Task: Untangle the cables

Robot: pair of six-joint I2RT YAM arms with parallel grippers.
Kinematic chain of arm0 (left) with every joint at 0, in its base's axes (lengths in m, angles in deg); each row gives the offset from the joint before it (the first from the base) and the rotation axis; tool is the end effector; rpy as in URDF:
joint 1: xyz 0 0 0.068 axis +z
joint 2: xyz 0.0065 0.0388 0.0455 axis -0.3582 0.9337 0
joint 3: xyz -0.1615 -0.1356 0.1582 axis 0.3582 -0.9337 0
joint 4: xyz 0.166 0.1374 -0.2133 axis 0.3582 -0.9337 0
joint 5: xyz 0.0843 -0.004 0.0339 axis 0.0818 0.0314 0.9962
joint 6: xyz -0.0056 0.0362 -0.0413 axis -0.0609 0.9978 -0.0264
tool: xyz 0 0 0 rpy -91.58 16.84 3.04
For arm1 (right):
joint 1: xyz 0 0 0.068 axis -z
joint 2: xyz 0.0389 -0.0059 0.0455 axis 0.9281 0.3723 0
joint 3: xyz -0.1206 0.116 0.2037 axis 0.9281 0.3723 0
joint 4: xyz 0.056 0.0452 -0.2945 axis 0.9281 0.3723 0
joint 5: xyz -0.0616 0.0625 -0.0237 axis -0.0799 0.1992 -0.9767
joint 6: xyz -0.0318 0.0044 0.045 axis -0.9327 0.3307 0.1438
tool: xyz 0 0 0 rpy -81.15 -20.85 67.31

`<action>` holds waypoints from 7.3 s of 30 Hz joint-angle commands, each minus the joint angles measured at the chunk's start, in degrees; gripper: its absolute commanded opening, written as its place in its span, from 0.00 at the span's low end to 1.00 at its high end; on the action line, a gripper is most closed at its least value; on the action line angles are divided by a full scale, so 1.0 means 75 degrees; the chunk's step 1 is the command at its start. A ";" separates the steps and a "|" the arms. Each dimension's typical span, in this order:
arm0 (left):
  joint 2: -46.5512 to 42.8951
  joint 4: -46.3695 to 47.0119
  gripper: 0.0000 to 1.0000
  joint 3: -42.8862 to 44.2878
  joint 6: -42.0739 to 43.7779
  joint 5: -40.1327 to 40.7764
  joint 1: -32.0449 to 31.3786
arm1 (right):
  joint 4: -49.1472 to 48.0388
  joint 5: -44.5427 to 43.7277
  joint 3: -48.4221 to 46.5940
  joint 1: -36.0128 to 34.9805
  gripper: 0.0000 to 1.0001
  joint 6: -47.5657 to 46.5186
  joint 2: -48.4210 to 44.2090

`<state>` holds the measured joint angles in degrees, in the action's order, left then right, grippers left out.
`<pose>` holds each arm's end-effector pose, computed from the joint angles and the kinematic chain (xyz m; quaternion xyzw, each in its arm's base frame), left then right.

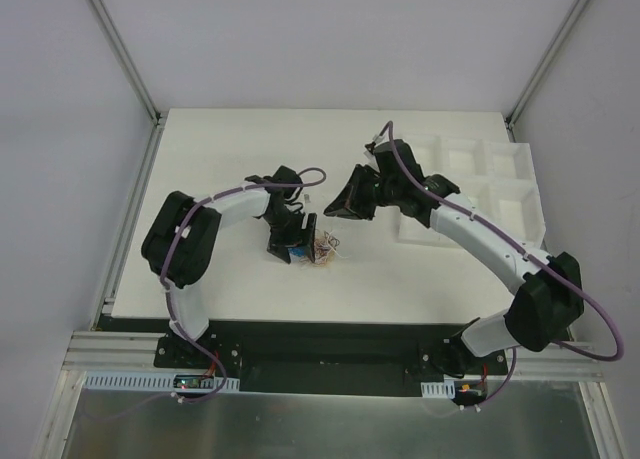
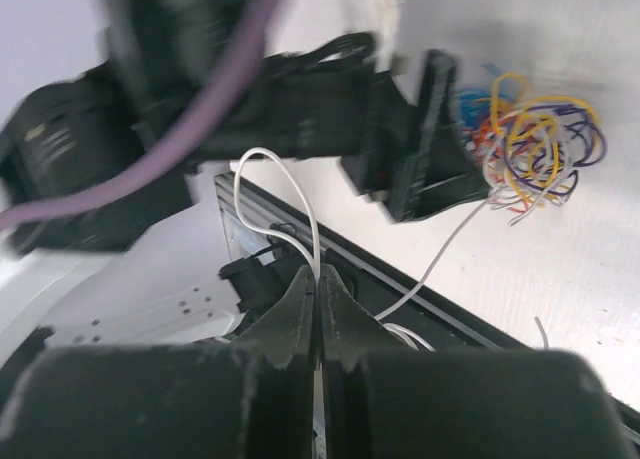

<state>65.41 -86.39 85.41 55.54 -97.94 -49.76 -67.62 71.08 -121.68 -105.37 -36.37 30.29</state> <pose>0.3255 -0.1971 0.1278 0.0890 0.9591 -0.2645 0.0480 0.2908 0.2396 0.2927 -0.0604 0.8657 0.4318 0.2461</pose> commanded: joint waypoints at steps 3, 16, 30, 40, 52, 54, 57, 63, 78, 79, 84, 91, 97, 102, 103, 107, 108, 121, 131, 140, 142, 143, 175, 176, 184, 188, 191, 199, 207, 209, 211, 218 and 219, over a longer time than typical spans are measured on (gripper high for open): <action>0.0967 -0.0180 0.66 0.0593 -0.0257 0.0750 0.0110 | 0.1722 0.0116 -0.1984 0.0019 0.00 -0.1332 -0.0650; 0.0911 -0.0274 0.40 0.0078 -0.0246 0.1021 0.1843 | 0.3003 0.0350 -0.5817 0.1120 0.00 -0.2483 -0.1554; -0.1586 -0.0368 0.66 0.0253 0.0316 -0.0007 0.1997 | 0.2757 0.0185 -0.5221 0.1332 0.00 -0.2436 -0.1706; -0.2291 0.0968 0.95 0.0802 0.0867 -0.1535 0.0394 | 0.2581 0.0348 -0.4647 0.1343 0.00 -0.2038 -0.1905; 0.1059 0.1729 0.91 0.2655 0.0095 -0.3080 -0.1740 | 0.2172 0.0595 -0.4939 0.1343 0.00 -0.1428 -0.1964; 0.1458 0.1870 0.86 0.2586 -0.0058 -0.3256 -0.1916 | 0.2124 0.0572 -0.5115 0.1332 0.00 -0.1416 -0.1964; 0.1718 0.1894 0.70 0.2247 -0.0070 -0.3059 -0.1988 | 0.2054 0.0513 -0.5536 0.1343 0.00 -0.1440 -0.1906; 0.1403 0.1111 0.29 0.1589 0.0328 -0.1444 -0.0784 | 0.1949 0.0232 -0.7233 0.1378 0.00 -0.1662 -0.1449; -0.0190 0.0290 0.35 0.0441 0.1313 -0.0035 0.1786 | 0.1407 -0.1125 -0.8211 0.1519 0.00 -0.2493 -0.1389; -0.0319 0.0149 0.44 0.0499 0.1290 -0.0034 0.1797 | 0.1583 -0.1429 -0.8035 0.1531 0.00 -0.2610 -0.1471; -0.1011 -0.0647 0.72 0.1340 0.1687 0.0211 0.1798 | 0.1865 -0.2287 -0.6524 0.1753 0.00 -0.2741 -0.1893; -0.1586 -0.1422 0.82 0.2572 0.1711 -0.0080 0.1798 | 0.2335 -0.2814 -0.5165 0.2198 0.00 -0.3442 -0.2140; -0.2394 -0.1422 0.84 0.2258 0.1559 -0.0467 0.1786 | 0.2382 -0.3401 -0.4530 0.2526 0.00 -0.3947 -0.2070; -0.2816 -0.1423 0.84 0.1836 0.1559 -0.0562 0.1786 | 0.2231 -0.3425 -0.4319 0.2761 0.00 -0.4100 -0.1649; -0.2910 -0.1434 0.84 0.1719 0.1536 -0.0515 0.1786 | 0.2195 -0.3343 -0.4296 0.2866 0.00 -0.4053 -0.1532; -0.3179 -0.1434 0.84 0.1216 0.1454 -0.0666 0.1786 | 0.2124 -0.2842 -0.4564 0.3182 0.00 -0.3901 -0.1028; -0.3250 -0.1434 0.84 0.1075 0.1442 -0.0713 0.1786 | 0.2124 -0.2734 -0.4716 0.3276 0.00 -0.3912 -0.0887; -0.3075 -0.1434 0.86 0.1026 0.0986 0.0164 0.1798 | 0.2651 -0.1996 -0.6919 0.4050 0.00 -0.4065 -0.0394; -0.3787 -0.1223 0.98 0.1016 0.0563 0.2027 0.1798 | 0.1692 -0.2042 -0.4276 0.4226 0.00 -0.4124 -0.1272; -0.5382 -0.1422 0.99 0.0324 -0.0655 0.3259 0.2090 | 0.0976 -0.1807 -0.1976 0.4355 0.00 -0.4100 -0.1261; -0.5733 -0.1446 0.99 0.0183 -0.0913 0.3212 0.2102 | 0.1058 -0.1749 -0.1788 0.4367 0.00 -0.4018 -0.1261; -0.5828 -0.1434 0.99 0.0113 -0.0983 0.3131 0.2102 | 0.1058 -0.1702 -0.1741 0.4367 0.00 -0.4006 -0.1261; -0.5337 -0.1422 0.99 0.0382 -0.0844 0.1419 0.1927 | 0.0952 -0.1807 -0.3006 0.4378 0.00 -0.3678 -0.0675; -0.5325 -0.1411 0.99 0.0394 -0.0832 0.1373 0.1892 | 0.0952 -0.1819 -0.3041 0.4367 0.00 -0.3713 -0.0675; -0.5278 -0.1411 0.99 0.0499 -0.0680 0.1512 0.1868 | 0.1456 -0.1422 -0.4575 0.4613 0.00 -0.3199 -0.0441; -0.5126 -0.1434 0.99 0.0745 -0.0562 0.1513 0.1868 | 0.1433 -0.1350 -0.4939 0.4683 0.01 -0.2858 -0.0464; -0.5079 -0.1446 0.99 0.0792 -0.0504 0.1501 0.1868 | 0.1409 -0.1386 -0.5033 0.4742 0.00 -0.2998 -0.0336; -0.4891 -0.1505 0.99 0.0781 -0.0410 0.1454 0.1880 | 0.1060 -0.0999 -0.3935 0.4847 0.00 -0.2916 -0.0112; -0.4727 -0.1505 0.99 0.0734 -0.0281 0.1314 0.1891 | 0.0508 -0.1116 -0.1836 0.4836 0.00 -0.3127 0.0098; -0.4715 -0.1505 0.99 0.0710 -0.0246 0.1325 0.1880 | 0.0495 -0.1174 -0.1589 0.4836 0.00 -0.3127 0.0320; -0.4657 -0.1505 0.99 0.0663 -0.0246 0.1232 0.1880 | 0.0682 -0.1198 -0.1588 0.4824 0.00 -0.3337 0.0636; -0.4469 -0.1365 0.99 0.0324 -0.0211 0.0880 0.1868 | 0.1222 -0.1608 -0.1378 0.4403 0.00 -0.3701 0.1597; -0.4458 -0.1341 0.99 0.0277 -0.0164 0.0880 0.1879 | 0.1141 -0.1655 -0.1285 0.4367 0.00 -0.3690 0.1691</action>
<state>31.92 -96.77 88.93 52.15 -89.22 -35.31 -59.36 60.59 -133.00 -70.88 -62.29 41.35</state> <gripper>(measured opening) 0.990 0.010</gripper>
